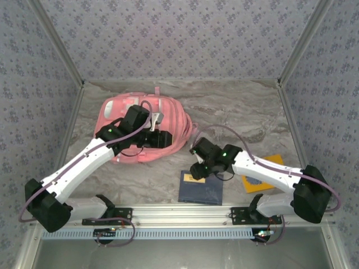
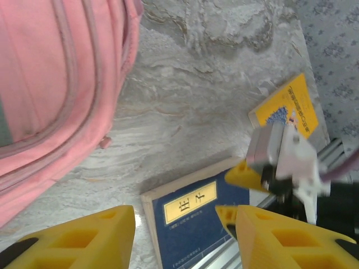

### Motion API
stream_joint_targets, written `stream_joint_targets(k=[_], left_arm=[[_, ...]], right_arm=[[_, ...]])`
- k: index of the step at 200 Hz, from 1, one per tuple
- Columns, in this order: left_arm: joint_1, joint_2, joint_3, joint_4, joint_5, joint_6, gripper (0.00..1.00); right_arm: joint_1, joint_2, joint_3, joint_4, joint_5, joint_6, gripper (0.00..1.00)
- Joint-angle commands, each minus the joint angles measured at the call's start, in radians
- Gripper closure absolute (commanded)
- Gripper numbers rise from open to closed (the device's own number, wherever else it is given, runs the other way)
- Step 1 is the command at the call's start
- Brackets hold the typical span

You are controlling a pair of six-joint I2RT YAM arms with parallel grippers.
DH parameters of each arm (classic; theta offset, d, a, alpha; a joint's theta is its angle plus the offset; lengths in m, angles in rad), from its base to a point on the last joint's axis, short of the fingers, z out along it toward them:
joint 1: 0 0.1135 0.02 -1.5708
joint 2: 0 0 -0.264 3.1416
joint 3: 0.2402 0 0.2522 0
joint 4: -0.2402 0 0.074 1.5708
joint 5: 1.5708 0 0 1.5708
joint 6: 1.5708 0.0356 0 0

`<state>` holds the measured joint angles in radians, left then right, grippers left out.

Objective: Pack the student bag

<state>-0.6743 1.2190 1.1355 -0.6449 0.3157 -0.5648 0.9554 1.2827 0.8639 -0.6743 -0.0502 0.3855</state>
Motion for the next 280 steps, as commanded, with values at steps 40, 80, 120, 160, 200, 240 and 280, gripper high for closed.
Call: stream_joint_targets(k=[40, 80, 120, 160, 200, 240, 280], left_arm=[[0.004, -0.038, 0.021, -0.027, -0.062, 0.026, 0.5], [0.006, -0.026, 0.017, -0.026, -0.055, 0.026, 0.5], [0.016, -0.032, 0.004, -0.019, -0.047, 0.025, 0.49], [0.032, -0.049, -0.024, -0.007, -0.031, 0.019, 0.49], [0.045, -0.06, -0.046, 0.003, -0.022, 0.016, 0.49], [0.048, -0.036, -0.071, 0.027, -0.003, 0.009, 0.49], [0.036, -0.01, -0.071, 0.028, 0.023, 0.009, 0.49]], right_arm=[[0.246, 0.069, -0.05, -0.103, 0.074, 0.025, 0.4], [0.353, 0.155, -0.013, -0.167, 0.186, 0.029, 0.31], [0.402, 0.253, 0.025, -0.219, 0.272, 0.039, 0.3], [0.402, 0.323, 0.052, -0.225, 0.321, 0.058, 0.31], [0.333, 0.354, 0.052, -0.192, 0.352, 0.074, 0.32], [0.208, 0.31, 0.063, -0.104, 0.27, 0.062, 0.32], [-0.043, 0.116, 0.018, 0.05, 0.035, 0.055, 0.32]])
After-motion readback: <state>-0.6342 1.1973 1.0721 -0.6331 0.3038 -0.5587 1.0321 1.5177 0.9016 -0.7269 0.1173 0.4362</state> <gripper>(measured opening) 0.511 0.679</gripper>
